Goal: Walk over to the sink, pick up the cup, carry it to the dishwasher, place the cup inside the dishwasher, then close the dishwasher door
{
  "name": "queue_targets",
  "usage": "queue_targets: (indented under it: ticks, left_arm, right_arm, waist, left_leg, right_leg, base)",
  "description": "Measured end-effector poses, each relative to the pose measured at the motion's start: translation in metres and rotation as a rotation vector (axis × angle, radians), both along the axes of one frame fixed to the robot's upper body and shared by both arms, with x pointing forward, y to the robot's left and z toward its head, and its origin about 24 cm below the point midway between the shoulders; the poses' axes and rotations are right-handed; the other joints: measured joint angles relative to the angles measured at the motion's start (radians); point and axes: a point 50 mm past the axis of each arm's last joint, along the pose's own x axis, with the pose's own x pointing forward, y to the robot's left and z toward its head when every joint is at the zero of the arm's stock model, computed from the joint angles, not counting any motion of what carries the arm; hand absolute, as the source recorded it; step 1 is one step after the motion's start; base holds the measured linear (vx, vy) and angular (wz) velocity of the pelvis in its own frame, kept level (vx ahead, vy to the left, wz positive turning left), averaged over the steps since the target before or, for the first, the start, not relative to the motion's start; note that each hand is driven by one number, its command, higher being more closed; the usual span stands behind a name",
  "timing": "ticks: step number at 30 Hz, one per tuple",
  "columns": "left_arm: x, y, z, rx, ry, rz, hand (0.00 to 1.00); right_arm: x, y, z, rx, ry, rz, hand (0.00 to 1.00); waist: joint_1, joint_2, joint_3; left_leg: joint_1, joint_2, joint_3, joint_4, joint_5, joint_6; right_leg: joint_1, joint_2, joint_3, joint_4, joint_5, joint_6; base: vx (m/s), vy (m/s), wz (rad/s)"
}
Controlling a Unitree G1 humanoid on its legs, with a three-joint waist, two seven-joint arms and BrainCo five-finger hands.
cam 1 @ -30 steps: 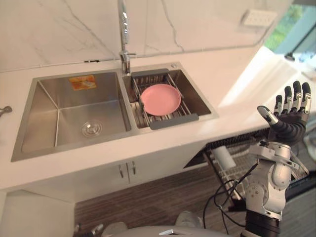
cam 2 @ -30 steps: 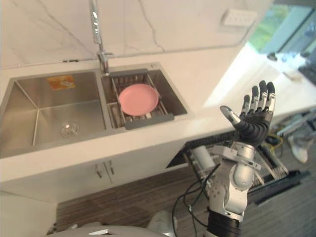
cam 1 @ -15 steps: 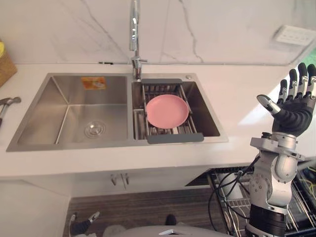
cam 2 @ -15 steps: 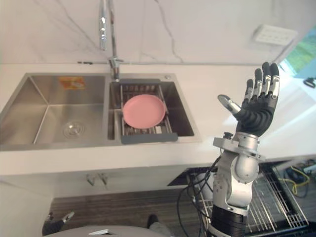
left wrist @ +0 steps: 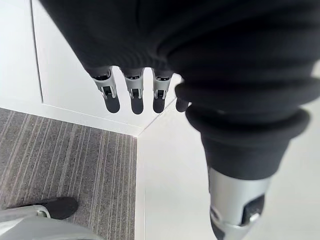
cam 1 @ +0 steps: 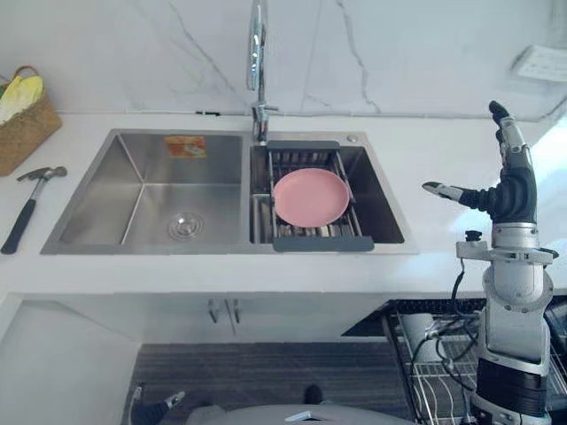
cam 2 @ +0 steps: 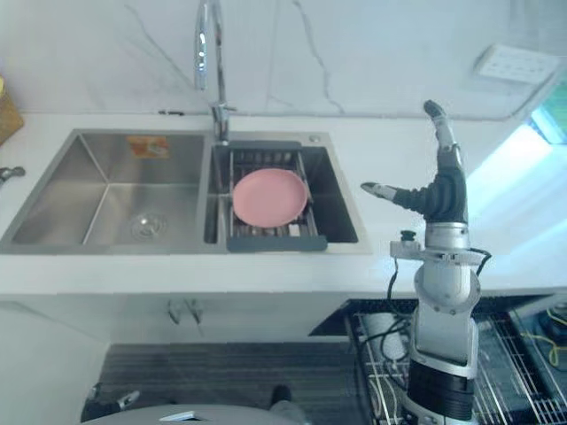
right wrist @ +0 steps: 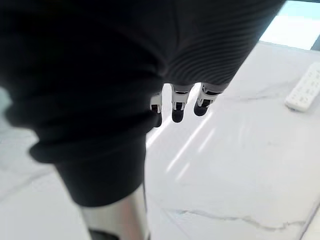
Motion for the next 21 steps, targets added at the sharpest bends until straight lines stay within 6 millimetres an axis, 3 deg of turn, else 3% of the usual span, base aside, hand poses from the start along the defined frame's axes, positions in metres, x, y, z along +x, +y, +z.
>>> queue_targets:
  ticks: [6, 13, 21]
  left_arm:
    - [0.005, 0.002, -0.001, -0.009, 0.009, -0.033, 0.0]
    - [0.008, 0.002, -0.001, -0.011, 0.011, -0.054, 0.0]
    - [0.009, 0.012, 0.001, 0.007, 0.031, -0.11, 0.0]
  right_arm:
    - [0.016, 0.006, -0.016, -0.207, 0.149, -0.045, 0.0]
    - [0.036, 0.009, -0.014, -0.409, 0.206, -0.076, 0.0]
    - [0.057, 0.009, -0.05, -0.518, 0.428, -0.042, 0.0]
  waist:
    - [0.002, -0.01, -0.012]
    - [0.006, -0.014, -0.015]
    - [0.021, -0.044, -0.039]
  left_leg:
    - [0.0, -0.002, 0.004, -0.027, 0.025, -0.002]
    - [-0.006, -0.016, -0.004, -0.027, 0.03, 0.006]
    - [-0.012, -0.04, -0.044, -0.079, 0.074, 0.018]
  right_leg:
    - [-0.015, 0.002, -0.003, 0.003, 0.012, -0.001]
    - [-0.014, -0.01, -0.009, 0.003, 0.018, 0.005]
    - [-0.016, -0.032, -0.048, 0.003, 0.024, 0.014]
  base:
    - [0.01, -0.002, 0.0]
    - [-0.01, 0.008, 0.04]
    - [-0.03, 0.014, 0.15]
